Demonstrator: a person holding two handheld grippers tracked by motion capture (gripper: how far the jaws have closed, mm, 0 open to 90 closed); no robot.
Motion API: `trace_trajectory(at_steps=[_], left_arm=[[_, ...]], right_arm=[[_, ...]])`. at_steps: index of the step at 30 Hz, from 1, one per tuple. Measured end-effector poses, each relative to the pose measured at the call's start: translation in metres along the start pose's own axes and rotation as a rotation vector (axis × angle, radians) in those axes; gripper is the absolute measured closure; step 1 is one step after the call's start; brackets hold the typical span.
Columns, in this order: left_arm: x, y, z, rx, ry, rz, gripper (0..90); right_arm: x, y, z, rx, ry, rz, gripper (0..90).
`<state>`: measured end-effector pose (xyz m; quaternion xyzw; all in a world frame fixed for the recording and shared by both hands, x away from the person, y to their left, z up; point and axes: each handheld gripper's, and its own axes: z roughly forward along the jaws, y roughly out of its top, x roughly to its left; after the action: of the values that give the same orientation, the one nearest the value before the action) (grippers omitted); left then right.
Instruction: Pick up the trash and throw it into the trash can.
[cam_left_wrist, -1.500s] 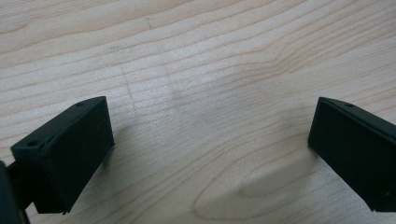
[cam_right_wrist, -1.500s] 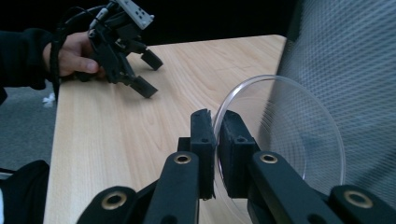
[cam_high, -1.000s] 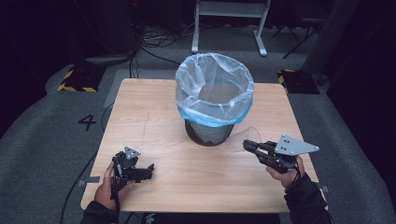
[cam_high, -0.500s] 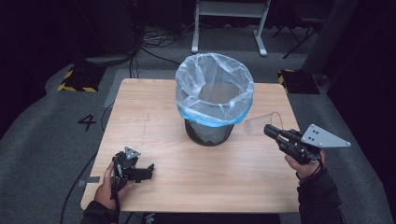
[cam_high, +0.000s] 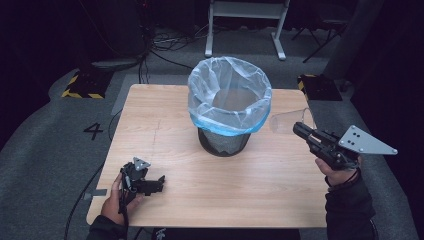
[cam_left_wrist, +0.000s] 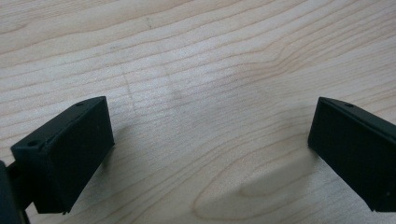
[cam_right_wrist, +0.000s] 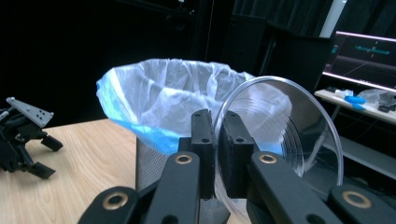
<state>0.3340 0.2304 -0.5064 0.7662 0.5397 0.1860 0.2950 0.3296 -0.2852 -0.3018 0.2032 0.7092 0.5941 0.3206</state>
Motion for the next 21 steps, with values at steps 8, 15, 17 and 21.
trace_trajectory(at_steps=[8, 15, 17, 21], left_arm=[[0.000, 0.000, 0.000, 0.000, 0.000, -0.001, 0.3], [0.000, 0.000, 0.000, 0.000, 0.000, -0.001, 0.3], [0.000, 0.000, 0.000, 0.000, 0.000, -0.001, 0.3], [0.000, 0.000, 0.000, 0.000, 0.000, 0.000, 0.3]], right_arm=[[-0.002, 0.012, -0.003, -0.040, -0.032, -0.018, 85.5], [-0.007, 0.022, -0.004, -0.067, -0.047, -0.030, 85.6], [-0.009, 0.026, -0.004, -0.073, -0.053, -0.038, 85.6], [-0.009, 0.033, -0.004, -0.088, -0.067, -0.048, 85.6]])
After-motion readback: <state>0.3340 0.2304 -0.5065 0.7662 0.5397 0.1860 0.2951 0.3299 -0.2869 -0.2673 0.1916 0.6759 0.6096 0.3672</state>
